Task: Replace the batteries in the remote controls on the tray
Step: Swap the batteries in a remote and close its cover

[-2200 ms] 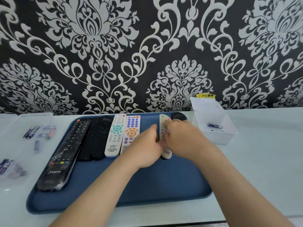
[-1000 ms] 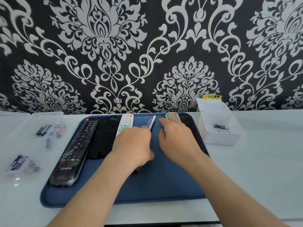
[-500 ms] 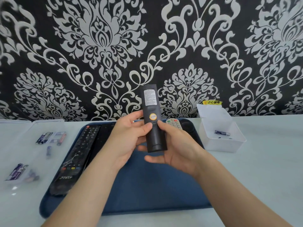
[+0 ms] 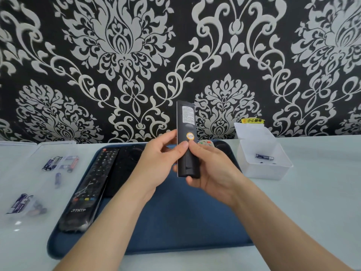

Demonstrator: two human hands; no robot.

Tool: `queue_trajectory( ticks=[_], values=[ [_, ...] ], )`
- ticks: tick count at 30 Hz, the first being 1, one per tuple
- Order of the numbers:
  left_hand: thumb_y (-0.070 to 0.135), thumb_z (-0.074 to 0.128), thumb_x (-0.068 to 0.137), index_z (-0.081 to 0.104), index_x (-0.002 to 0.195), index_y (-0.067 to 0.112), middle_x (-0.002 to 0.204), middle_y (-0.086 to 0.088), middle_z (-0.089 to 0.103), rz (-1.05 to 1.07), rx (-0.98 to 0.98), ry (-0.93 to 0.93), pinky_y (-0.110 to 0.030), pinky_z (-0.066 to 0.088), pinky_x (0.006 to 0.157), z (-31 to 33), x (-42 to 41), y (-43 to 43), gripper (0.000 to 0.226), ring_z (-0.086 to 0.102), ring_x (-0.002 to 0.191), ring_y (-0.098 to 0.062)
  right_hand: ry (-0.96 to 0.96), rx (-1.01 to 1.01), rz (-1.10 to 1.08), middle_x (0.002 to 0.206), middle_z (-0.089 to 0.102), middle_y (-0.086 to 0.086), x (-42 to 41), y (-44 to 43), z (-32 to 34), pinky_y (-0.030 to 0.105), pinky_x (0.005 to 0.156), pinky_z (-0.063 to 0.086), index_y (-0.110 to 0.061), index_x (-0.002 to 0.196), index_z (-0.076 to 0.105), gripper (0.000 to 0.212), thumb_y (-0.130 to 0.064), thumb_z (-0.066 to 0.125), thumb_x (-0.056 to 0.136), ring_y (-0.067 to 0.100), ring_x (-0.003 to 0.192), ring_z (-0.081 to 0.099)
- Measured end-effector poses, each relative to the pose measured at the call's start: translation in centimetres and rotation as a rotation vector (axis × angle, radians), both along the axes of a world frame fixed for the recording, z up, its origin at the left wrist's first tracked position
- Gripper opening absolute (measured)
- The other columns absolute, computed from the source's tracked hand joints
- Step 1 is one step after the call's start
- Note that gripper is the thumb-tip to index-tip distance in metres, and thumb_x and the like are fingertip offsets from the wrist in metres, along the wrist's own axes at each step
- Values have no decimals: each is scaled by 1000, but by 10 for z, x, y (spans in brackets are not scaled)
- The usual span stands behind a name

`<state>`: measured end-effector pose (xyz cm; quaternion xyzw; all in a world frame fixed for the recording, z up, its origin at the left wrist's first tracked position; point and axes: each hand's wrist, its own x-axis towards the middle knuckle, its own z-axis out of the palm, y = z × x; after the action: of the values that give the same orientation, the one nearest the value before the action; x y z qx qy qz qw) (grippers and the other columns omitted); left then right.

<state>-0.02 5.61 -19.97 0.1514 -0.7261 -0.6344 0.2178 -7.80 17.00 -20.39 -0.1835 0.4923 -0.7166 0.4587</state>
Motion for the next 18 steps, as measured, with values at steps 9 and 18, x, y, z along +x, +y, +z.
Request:
queue_trajectory(
  ticks=[9,18],
  values=[
    [9,53,96,60,115,38,109,12,70,32,96,65,-20,52,81,-1,-3,9,35,65,101,-4,-16,-42,2,112,68,18,0,-2,1,47,72,60,-7,124,60,27,-16,50,100,28,88,70],
    [30,79,69,48,138,23,135,11,54,-34,-972,38,-13,32,101,-2,0,18,76,42,123,0,-210,-76,-191,81,67,13,-8,-1,7,30,50,54,-1,113,62,28,-20,49,97,24,66,67]
  ],
)
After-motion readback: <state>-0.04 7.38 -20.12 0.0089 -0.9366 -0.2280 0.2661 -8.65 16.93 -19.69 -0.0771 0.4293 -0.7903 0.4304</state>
